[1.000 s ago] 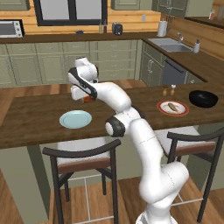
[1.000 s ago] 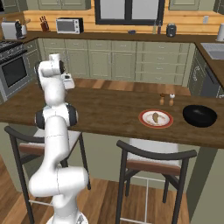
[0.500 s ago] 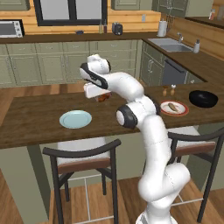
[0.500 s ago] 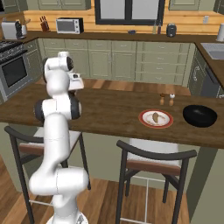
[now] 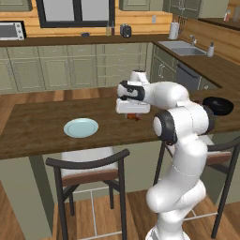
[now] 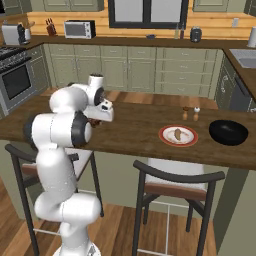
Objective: Pick the chicken drumstick and sweet potato from their plates and place them in the bowl. Then put the bowl in the fridge.
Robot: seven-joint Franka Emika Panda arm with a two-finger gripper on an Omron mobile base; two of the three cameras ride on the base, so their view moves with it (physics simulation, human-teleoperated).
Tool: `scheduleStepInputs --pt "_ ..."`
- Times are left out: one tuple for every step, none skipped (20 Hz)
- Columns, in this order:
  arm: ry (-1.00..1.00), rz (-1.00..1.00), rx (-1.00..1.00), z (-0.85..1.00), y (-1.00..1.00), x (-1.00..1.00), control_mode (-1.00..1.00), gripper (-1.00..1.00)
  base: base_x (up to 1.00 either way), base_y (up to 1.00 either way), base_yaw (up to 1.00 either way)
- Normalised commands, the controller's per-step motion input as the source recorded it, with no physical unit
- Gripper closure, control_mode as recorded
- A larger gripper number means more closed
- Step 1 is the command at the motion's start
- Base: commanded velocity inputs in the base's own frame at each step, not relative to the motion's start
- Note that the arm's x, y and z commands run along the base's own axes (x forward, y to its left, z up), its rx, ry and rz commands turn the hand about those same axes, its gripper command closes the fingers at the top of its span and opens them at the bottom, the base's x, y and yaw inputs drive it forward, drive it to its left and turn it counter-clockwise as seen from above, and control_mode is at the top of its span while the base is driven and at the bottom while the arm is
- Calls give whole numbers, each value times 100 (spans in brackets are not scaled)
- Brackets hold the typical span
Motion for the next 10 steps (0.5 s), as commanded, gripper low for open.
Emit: scheduleStepInputs --pt "-63 -14 23 -4 -82 -67 -100 100 0 0 0" --pt "-31 -13 18 36 -60 -13 -100 100 0 0 0" --pt "-20 -12 12 65 -53 -1 -100 100 0 0 0" --pt "-11 -13 5 79 -42 -3 -100 100 0 0 0" --pt "-7 -15 1 82 -29 -9 -100 100 0 0 0" --pt "-2 -19 0 94 -4 -12 -100 100 0 0 0" --pt "0 -16 0 100 0 0 -100 100 0 0 0" --pt "0 -10 0 100 0 -4 -100 100 0 0 0" --pt "0 -9 -6 100 0 -17 -100 100 0 0 0" --pt "0 -9 -10 94 0 -25 -100 100 0 0 0"
